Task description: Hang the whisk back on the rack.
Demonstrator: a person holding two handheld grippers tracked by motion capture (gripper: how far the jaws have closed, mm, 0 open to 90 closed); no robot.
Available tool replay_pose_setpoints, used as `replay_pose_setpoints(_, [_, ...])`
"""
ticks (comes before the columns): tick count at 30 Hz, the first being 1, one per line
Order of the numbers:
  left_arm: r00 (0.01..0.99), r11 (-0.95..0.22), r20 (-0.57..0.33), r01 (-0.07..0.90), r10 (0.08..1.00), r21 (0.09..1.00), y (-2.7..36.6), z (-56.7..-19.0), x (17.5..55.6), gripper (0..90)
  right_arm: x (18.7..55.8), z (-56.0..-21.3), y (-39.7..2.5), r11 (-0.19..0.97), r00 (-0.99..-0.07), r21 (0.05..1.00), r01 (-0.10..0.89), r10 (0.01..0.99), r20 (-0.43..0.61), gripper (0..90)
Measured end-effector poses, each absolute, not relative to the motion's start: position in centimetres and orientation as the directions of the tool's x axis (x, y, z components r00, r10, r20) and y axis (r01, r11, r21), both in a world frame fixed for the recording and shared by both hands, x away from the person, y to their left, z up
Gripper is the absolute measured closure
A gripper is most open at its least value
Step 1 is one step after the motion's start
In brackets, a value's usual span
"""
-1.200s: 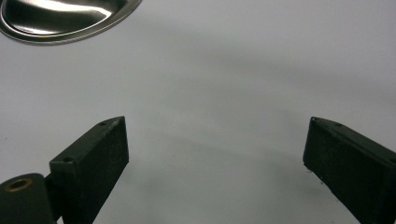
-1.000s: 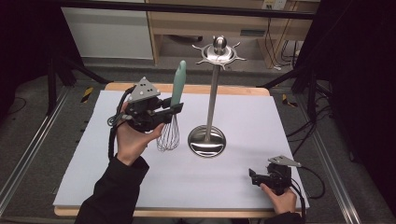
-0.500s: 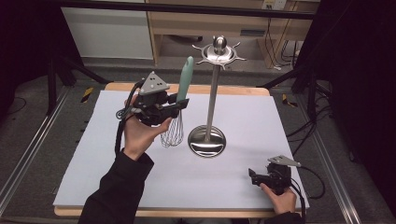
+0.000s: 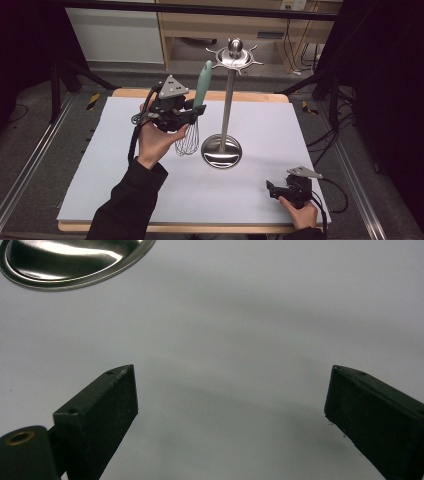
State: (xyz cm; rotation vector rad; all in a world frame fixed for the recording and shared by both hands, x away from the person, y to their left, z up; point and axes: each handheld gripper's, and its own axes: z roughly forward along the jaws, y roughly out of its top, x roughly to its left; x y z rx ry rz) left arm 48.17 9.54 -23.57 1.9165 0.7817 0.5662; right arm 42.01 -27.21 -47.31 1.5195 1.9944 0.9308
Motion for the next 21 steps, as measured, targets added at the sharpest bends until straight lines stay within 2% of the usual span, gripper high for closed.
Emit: replay_pose_setpoints(21, [0.697, -0.341, 0.036, 0.305, 0.716, 0.889, 8.0, -23.8, 49.6, 68.9, 42.0, -47.2, -27.2, 0.159, -0.283, 0.750, 0.642, 0.958, 0.038, 7.4])
